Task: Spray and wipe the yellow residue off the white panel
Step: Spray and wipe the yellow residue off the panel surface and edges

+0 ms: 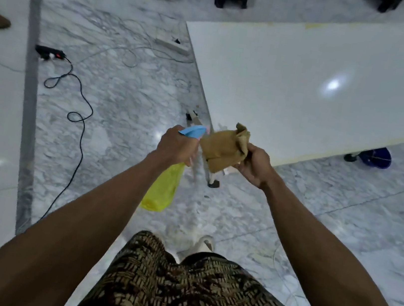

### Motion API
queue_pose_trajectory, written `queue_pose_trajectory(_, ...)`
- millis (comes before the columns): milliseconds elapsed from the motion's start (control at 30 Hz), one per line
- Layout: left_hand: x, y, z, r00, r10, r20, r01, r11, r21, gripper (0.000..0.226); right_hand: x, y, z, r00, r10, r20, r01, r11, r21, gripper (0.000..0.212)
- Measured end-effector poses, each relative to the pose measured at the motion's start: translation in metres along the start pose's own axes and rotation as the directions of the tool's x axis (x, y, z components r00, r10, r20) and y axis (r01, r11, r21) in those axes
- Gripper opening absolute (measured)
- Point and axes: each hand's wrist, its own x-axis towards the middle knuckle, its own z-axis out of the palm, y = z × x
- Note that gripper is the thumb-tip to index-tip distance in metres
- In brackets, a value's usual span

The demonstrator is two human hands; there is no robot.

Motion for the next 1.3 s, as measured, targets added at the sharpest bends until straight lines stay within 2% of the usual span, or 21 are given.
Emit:
queue_pose_trajectory(67,-0.002,0.01,-0.01,1.0,0.018,-0.004,-0.018,0.999,-0.032,0.044,0.004,-0.007,0.007,0.997,-0.02,0.07,-0.002,0.954,0.301,0.034)
queue_pose_trajectory(133,-0.004,0.021,-0.017,0.999,0.026,-0.021,-0.027,1.0,-0.016,0.035,0.011,-0.013,0.012,0.995,-0.047,0.093,-0.001,0.889,0.457,0.038)
queue_pose_trajectory(267,-0.003,0.049,-0.019,0.994,0.082,-0.071,-0.085,0.995,-0.045,0.014,0.031,-0.021,0.023,0.98,-0.086,0.18,-0.034,0.817,0.575,0.055)
queue_pose_trajectory(333,0.001,0.063,-0.013,0.991,0.082,-0.102,-0.089,0.994,-0.066,0.02,0.05,-0.026,0.026,0.962,-0.076,0.261,-0.092,0.814,0.574,0.071)
queue_pose_trajectory(400,0.005,0.075,-0.006,0.99,0.058,-0.132,-0.068,0.995,-0.076,0.039,0.065,-0.034,0.031,0.935,0.0,0.355,-0.196,0.833,0.517,0.076)
queue_pose_trajectory(500,0.024,0.082,0.009,0.98,-0.004,-0.199,-0.02,0.993,-0.118,0.065,0.089,-0.05,0.032,0.877,0.131,0.462,-0.355,0.826,0.438,0.06)
queue_pose_trajectory(567,0.035,0.083,0.02,0.961,-0.061,-0.269,0.022,0.99,-0.143,0.081,0.102,-0.064,0.031,0.82,0.221,0.528,-0.45,0.819,0.356,0.059)
queue_pose_trajectory(633,0.04,0.087,0.039,0.934,-0.128,-0.333,0.067,0.98,-0.188,0.071,0.113,-0.079,0.027,0.772,0.282,0.57,-0.485,0.841,0.24,0.061)
queue_pose_trajectory(700,0.036,0.089,0.06,0.912,-0.169,-0.374,0.076,0.965,-0.252,0.046,0.118,-0.09,0.021,0.718,0.37,0.59,-0.544,0.827,0.142,0.061)
queue_pose_trajectory(800,0.028,0.087,0.086,0.885,-0.212,-0.415,0.081,0.947,-0.31,0.034,0.123,-0.1,0.011,0.663,0.399,0.634,-0.558,0.828,0.062,0.056)
queue_pose_trajectory(867,0.021,0.089,0.104,0.852,-0.26,-0.455,0.092,0.929,-0.358,0.032,0.121,-0.103,0.002,0.607,0.447,0.657,-0.573,0.819,-0.028,0.058)
queue_pose_trajectory(1067,0.003,0.074,0.159,0.734,-0.425,-0.529,0.15,0.862,-0.485,0.033,0.111,-0.093,-0.025,0.514,0.561,0.649,-0.603,0.774,-0.193,0.062)
queue_pose_trajectory(1200,-0.012,0.065,0.198,0.612,-0.536,-0.581,0.163,0.805,-0.571,0.047,0.098,-0.096,-0.048,0.46,0.604,0.651,-0.58,0.759,-0.294,0.062)
queue_pose_trajectory(1300,-0.033,0.064,0.235,0.61,-0.549,-0.572,0.146,0.787,-0.599,0.036,0.09,-0.101,-0.07,0.431,0.652,0.624,-0.554,0.737,-0.387,0.062)
